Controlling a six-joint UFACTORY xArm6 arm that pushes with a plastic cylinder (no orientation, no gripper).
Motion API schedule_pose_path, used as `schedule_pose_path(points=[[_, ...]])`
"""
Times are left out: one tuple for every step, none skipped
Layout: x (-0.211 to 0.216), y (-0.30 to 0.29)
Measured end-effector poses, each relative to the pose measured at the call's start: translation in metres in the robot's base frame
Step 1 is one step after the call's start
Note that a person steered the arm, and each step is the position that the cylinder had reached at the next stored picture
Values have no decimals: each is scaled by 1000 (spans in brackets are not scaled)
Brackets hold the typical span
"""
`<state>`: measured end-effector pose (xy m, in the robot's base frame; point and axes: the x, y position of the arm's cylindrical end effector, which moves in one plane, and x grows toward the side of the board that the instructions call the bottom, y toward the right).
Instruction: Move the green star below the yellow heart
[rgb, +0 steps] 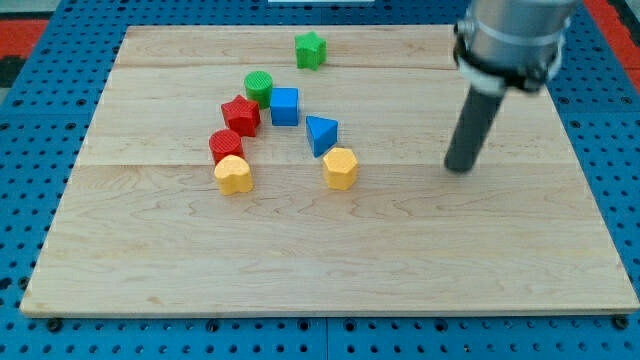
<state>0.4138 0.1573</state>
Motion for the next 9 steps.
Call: schedule_pose_path(points=[[-93, -37], [-103, -74], [-146, -93], [-155, -155], [-159, -133], [-170, -156], [-170, -232], [-172, -185], [-188, -162]])
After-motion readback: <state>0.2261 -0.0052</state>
